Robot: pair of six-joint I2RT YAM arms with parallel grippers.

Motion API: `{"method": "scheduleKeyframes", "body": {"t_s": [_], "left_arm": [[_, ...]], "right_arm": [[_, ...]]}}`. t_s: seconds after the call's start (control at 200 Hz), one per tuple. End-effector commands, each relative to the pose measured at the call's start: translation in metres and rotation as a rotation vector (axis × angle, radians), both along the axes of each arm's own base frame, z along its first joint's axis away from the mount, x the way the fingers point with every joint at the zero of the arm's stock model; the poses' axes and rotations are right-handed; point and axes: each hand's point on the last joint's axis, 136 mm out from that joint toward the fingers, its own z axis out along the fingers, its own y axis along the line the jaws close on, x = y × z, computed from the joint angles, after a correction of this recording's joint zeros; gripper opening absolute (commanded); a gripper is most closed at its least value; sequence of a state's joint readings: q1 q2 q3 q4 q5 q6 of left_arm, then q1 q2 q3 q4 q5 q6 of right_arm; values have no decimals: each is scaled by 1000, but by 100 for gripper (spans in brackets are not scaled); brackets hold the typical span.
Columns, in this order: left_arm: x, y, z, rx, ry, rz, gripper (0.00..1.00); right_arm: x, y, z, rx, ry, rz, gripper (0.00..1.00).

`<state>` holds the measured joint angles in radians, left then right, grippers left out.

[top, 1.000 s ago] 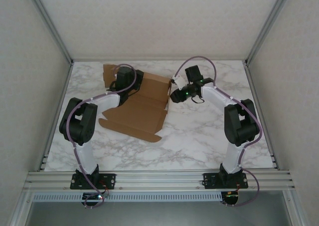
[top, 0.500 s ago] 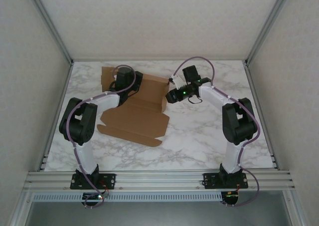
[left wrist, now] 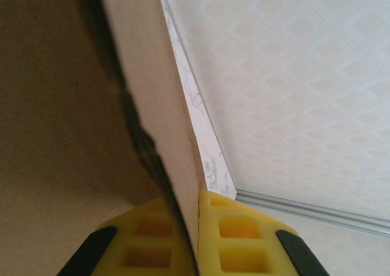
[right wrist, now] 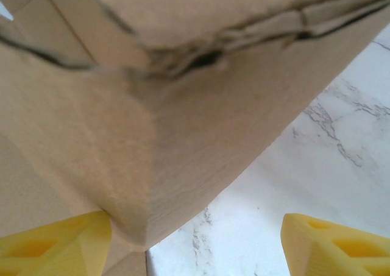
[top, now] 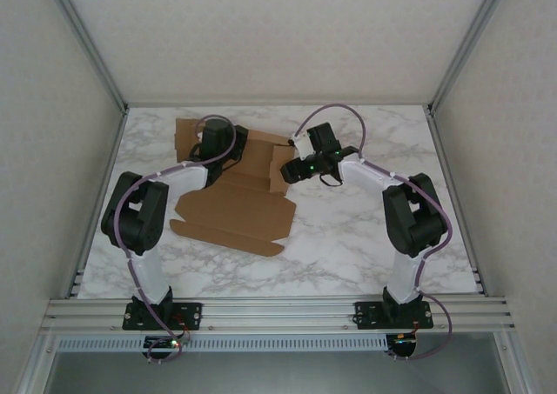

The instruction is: Fold the paper box

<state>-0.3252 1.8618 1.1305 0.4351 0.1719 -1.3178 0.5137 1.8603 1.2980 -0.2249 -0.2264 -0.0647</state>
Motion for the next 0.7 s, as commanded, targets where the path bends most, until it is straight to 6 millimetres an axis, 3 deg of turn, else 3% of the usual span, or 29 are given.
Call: {"method": "scheduleKeyframes", "body": {"t_s": [0.0,0.155,0.516,0.696], "left_arm": [[-18,4,-14,-2,35,-8,0],[-32,5,-6,-40,-25,-17,0],[-64,11,2,-73,-119,-4,0],[-71,14,-2,-50,-116,-6,0]], "right_arm": [[9,-4,13,12,-91,-85,73],[-8,2,14,25,-163,-64,73],[-32,-6,11,3,-276,-67,70],[-34,-5,16,23,-336,-75,72]]}}
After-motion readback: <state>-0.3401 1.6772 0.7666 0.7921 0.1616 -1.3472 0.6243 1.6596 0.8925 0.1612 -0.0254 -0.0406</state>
